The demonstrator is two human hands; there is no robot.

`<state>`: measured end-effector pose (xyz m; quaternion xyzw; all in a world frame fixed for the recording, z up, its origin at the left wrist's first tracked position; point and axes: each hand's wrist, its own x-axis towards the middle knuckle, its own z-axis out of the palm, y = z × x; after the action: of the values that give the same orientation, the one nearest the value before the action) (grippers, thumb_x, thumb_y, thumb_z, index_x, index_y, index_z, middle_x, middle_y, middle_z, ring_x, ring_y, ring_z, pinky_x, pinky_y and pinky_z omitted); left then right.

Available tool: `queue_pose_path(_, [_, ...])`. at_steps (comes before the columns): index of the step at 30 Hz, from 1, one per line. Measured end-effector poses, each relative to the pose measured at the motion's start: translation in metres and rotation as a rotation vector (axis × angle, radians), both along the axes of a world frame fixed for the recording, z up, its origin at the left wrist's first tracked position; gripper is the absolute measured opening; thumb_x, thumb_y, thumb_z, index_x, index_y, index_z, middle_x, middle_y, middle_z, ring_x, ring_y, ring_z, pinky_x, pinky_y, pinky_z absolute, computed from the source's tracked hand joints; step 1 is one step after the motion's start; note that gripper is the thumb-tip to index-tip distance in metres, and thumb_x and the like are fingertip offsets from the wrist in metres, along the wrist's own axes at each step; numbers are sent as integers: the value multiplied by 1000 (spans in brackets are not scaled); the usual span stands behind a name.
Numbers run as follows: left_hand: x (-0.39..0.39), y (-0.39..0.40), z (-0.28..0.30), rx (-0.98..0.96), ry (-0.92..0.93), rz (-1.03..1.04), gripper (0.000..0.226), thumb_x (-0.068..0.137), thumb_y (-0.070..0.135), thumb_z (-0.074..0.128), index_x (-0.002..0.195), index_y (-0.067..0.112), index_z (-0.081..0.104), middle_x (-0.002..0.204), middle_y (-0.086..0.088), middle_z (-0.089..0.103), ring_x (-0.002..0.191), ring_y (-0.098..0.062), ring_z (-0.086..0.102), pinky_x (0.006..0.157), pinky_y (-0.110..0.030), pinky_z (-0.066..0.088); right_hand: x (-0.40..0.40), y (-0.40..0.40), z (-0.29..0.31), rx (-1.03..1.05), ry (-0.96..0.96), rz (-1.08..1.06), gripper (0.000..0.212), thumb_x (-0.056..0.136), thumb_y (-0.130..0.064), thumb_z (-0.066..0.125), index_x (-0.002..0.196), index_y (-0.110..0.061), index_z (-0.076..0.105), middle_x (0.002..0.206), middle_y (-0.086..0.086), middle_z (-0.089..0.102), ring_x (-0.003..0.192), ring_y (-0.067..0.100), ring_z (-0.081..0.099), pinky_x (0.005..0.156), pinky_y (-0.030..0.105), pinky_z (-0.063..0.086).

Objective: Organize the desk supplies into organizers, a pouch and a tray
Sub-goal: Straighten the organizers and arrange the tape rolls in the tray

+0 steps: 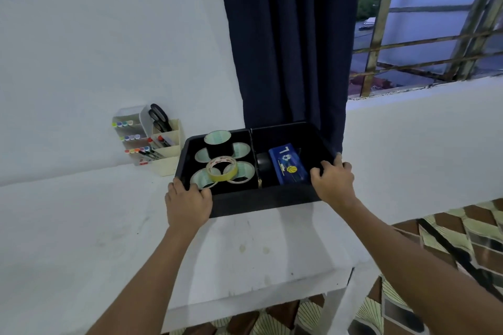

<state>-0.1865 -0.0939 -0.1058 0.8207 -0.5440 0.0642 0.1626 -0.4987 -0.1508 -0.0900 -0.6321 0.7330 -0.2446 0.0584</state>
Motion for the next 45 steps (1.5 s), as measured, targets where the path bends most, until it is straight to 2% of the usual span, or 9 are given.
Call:
queue_pose_path(2, [8,-6,1,11,-3,-14,42,92,29,41,109,1,67,132,-32,44,121,-45,40,102,-51,36,5,-8,-3,17,24,-2,45,93,-33,36,121,-7,60,151,21,30,122,44,39,102,49,39])
queue_pose_path(5, [13,-14,4,24,20,-8,43,94,29,38,112,2,66,138,-32,38,126,-44,35,106,-50,32,8,-19,-5,-2,26,8,52,91,-35,29,119,-6,61,149,23,32,120,45,41,101,51,40])
queue_pose_path(9, [15,-24,6,11,22,-5,43,94,29,36,112,2,66,142,-31,35,131,-43,32,108,-48,29,13,-36,0,15,22,32,46,93,-30,33,123,-6,59,149,24,32,123,45,39,103,51,37])
queue_pose_path(14, [22,-38,6,2,18,0,44,94,30,36,114,4,65,141,-30,37,128,-43,34,107,-48,31,18,-53,0,60,17,72,41,92,-31,37,118,-8,59,137,22,40,127,40,35,105,50,35])
queue_pose_path(22, [22,-53,6,-6,32,-4,43,94,29,36,108,2,66,142,-30,34,129,-43,32,106,-49,31,22,-65,0,-57,25,59,70,80,-38,13,109,0,64,144,28,38,117,48,45,96,54,43])
queue_pose_path(25, [23,-57,5,-12,42,-14,43,94,29,36,108,2,66,143,-30,33,130,-43,30,107,-50,30,22,-73,1,-8,53,68,52,90,-32,26,115,-3,61,148,25,35,122,48,42,101,55,41])
queue_pose_path(29, [25,-65,9,7,76,-25,42,95,29,36,111,2,65,148,-29,27,135,-43,26,110,-49,25,25,-78,-1,-55,32,51,57,85,-32,23,110,0,63,146,27,37,119,48,44,100,56,40])
queue_pose_path(36, [24,-77,9,1,49,-26,42,95,29,37,108,2,66,146,-31,30,134,-44,28,108,-50,28,25,-98,-2,-49,79,65,36,97,-21,38,116,-1,59,148,27,34,125,47,38,104,57,31])
queue_pose_path(45, [25,-85,8,7,38,-10,44,96,32,36,109,3,66,146,-29,30,134,-43,28,110,-49,25,32,-108,-9,-115,94,0,37,97,-24,37,115,1,59,145,26,39,124,47,40,104,60,30])
